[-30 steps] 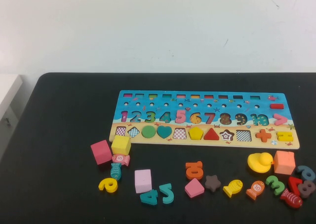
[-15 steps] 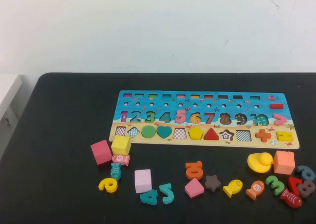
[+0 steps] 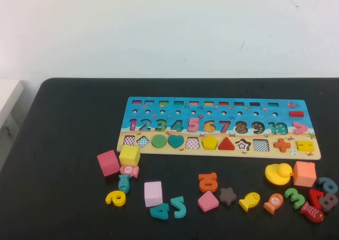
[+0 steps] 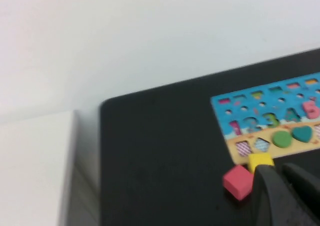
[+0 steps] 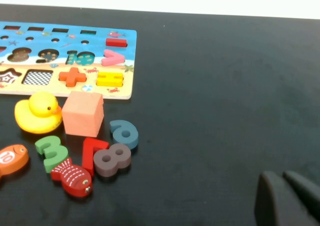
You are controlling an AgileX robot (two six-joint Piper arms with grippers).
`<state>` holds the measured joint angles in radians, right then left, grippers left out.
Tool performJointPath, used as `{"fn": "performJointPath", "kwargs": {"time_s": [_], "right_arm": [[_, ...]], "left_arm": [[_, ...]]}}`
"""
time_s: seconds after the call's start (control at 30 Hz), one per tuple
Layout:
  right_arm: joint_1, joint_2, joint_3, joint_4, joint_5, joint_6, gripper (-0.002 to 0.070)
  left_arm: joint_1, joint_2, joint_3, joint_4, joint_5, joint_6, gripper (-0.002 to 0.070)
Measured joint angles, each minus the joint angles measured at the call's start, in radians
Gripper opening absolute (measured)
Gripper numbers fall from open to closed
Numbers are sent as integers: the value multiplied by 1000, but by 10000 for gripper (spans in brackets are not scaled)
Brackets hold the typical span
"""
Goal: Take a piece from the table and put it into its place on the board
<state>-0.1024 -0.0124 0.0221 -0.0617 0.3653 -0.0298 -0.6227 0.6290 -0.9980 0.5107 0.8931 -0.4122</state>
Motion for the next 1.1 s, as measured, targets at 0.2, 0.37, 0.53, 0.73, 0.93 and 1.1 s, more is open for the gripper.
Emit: {"fn": "performJointPath", "kwargs": {"time_s": [0.2, 0.37, 0.53, 0.73, 0.93, 1.1], "right_arm": [[0, 0, 0, 0, 0, 0, 19], [0, 0, 0, 0, 0, 0, 18], [0, 0, 0, 0, 0, 0, 19], [0, 0, 0, 0, 0, 0, 19], [0, 0, 0, 0, 0, 0, 19], [0, 0, 0, 0, 0, 0, 19]], "left_arm": [[0, -51, 189, -20, -138, -11, 0], [0, -55, 267, -30, -117, -10, 0], [0, -55, 299, -33, 18, -8, 0], [0, -72, 301, -37, 117, -8, 0], [36, -170, 301, -49, 130, -3, 0], [208, -300, 301, -50, 120, -7, 0]]}}
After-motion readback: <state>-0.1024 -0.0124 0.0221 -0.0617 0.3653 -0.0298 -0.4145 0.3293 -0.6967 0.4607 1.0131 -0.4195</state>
